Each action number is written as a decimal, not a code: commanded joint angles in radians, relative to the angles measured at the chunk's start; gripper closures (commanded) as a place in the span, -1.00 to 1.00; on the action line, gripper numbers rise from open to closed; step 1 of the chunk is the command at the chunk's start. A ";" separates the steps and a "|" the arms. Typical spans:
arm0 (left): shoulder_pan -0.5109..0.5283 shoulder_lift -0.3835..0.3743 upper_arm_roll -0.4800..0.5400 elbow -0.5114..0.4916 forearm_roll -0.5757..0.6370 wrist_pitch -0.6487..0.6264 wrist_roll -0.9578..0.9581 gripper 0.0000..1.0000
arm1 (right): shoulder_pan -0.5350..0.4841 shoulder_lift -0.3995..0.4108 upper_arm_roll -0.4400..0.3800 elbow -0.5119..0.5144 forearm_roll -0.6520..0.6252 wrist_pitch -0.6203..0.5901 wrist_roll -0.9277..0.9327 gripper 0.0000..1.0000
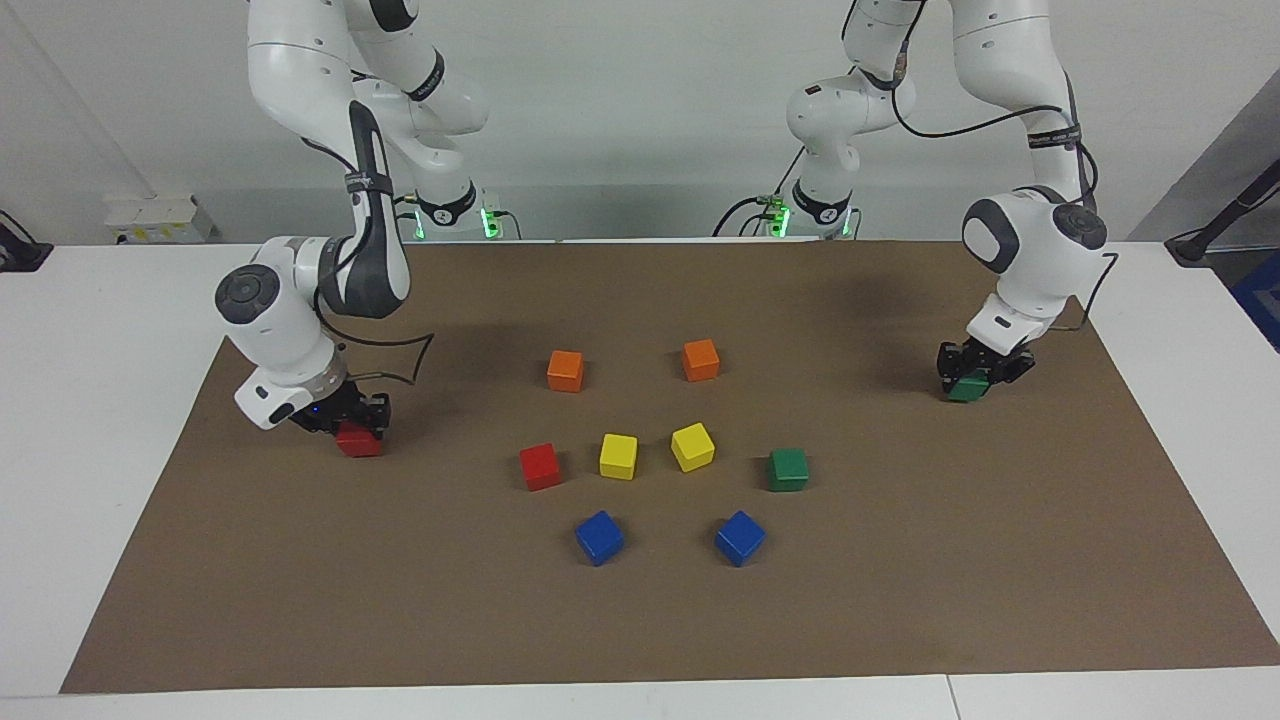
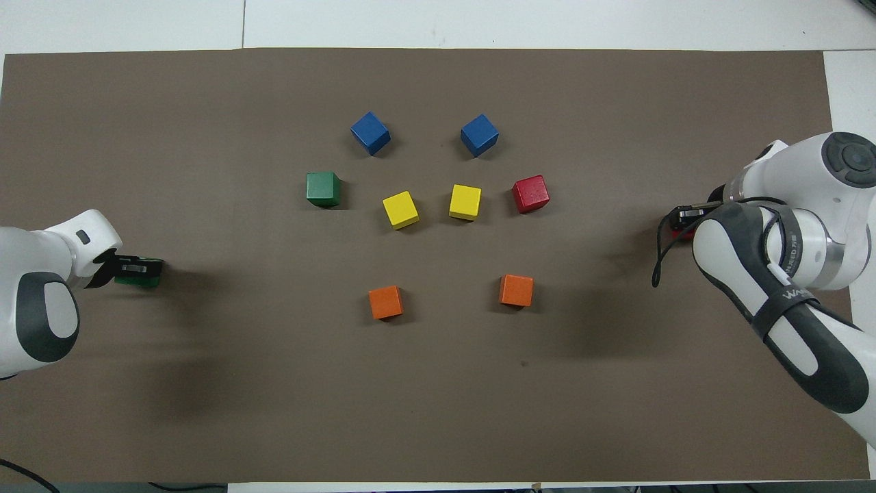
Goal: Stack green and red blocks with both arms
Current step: 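Lower the green block with the left gripper while the right lowers red, then reach the left gripper to the second green block while the right reaches red, then grasp the second green block with the left gripper while the right grasps red, then set the green block onto the first green with the left gripper, then release the green block with the left gripper while the right carries red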
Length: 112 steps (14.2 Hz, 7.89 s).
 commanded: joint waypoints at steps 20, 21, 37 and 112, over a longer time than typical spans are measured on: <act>-0.392 0.142 0.008 0.697 -0.009 -0.603 -0.388 -1.00 | -0.001 -0.061 0.011 0.183 -0.011 -0.309 -0.006 -1.00; -0.427 0.164 0.008 0.700 -0.011 -0.589 -0.422 -1.00 | 0.008 -0.050 0.012 0.284 -0.013 -0.408 0.037 -1.00; -0.527 0.440 0.008 0.746 0.060 -0.319 -0.444 -1.00 | 0.381 0.194 0.075 0.594 -0.016 -0.294 0.438 -1.00; -0.014 -0.017 0.013 0.135 0.009 -0.207 0.004 -1.00 | -0.094 -0.156 0.068 0.084 -0.019 -0.165 0.023 1.00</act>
